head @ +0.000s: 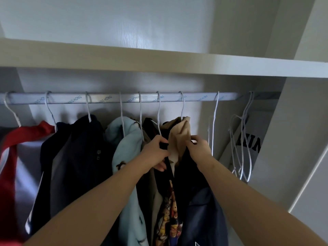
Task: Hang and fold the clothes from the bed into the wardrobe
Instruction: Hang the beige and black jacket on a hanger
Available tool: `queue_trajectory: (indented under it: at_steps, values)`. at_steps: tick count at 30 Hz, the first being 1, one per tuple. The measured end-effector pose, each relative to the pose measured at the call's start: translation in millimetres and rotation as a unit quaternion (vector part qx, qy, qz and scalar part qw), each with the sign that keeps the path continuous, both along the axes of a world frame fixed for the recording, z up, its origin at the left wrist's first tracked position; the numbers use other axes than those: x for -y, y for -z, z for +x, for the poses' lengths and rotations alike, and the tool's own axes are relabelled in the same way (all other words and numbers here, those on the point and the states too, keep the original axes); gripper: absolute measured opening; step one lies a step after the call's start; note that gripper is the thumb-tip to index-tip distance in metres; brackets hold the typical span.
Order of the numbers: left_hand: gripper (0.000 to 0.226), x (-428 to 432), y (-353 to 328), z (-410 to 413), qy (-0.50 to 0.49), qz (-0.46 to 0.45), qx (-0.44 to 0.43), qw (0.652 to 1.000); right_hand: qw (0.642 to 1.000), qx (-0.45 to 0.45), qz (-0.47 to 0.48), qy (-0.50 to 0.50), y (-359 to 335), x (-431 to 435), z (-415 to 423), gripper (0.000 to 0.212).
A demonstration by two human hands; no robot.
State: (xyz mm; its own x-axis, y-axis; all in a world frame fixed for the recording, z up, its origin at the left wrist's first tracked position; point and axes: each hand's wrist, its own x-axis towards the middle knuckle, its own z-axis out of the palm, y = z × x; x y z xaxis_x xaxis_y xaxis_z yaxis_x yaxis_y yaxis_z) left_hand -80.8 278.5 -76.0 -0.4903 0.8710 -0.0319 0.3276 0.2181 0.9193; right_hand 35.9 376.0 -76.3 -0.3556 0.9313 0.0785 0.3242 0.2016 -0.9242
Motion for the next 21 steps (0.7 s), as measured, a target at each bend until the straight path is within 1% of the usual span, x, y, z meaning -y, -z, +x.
queue_trajectory:
  at_steps: [2, 4, 6, 8, 9, 11, 13, 16, 19, 21]
  values:
    - [0.028, 6, 8, 6, -0.021, 0.039, -0.017, 0.999, 1.000, 0.002, 0.021, -0.004, 7, 8, 6, 0.031]
    - [0.036, 15, 16, 14, -0.045, 0.078, -0.038, 0.995, 0.999, 0.003, 0.033, -0.004, 15, 17, 14, 0.035]
    - [0.042, 27, 23, 23, -0.075, 0.110, -0.078, 0.988, 1.000, -0.006, 0.026, 0.005, 22, 29, 24, 0.038]
    - [0.037, 40, 25, 33, -0.114, 0.131, -0.118, 0.978, 0.999, -0.027, 0.022, 0.020, 29, 42, 33, 0.037]
    - [0.031, 48, 26, 39, -0.127, 0.140, -0.114, 0.975, 0.999, -0.032, 0.026, 0.029, 33, 49, 37, 0.036]
    - [0.019, 64, 27, 54, -0.131, 0.146, -0.059, 0.979, 0.997, -0.050, 0.031, 0.039, 42, 63, 48, 0.032]
    - [0.012, 81, 28, 72, -0.122, 0.130, 0.005, 0.984, 0.995, -0.094, 0.001, 0.023, 50, 77, 63, 0.029]
    - [0.010, 105, 35, 104, -0.118, 0.097, 0.064, 0.986, 0.990, -0.135, -0.051, 0.007, 62, 103, 95, 0.029]
    - [0.014, 128, 52, 147, -0.120, 0.065, 0.103, 0.985, 0.986, -0.136, -0.094, 0.016, 81, 134, 139, 0.030]
    - [0.014, 142, 67, 179, -0.120, 0.039, 0.125, 0.984, 0.985, -0.119, -0.120, 0.021, 99, 154, 173, 0.029]
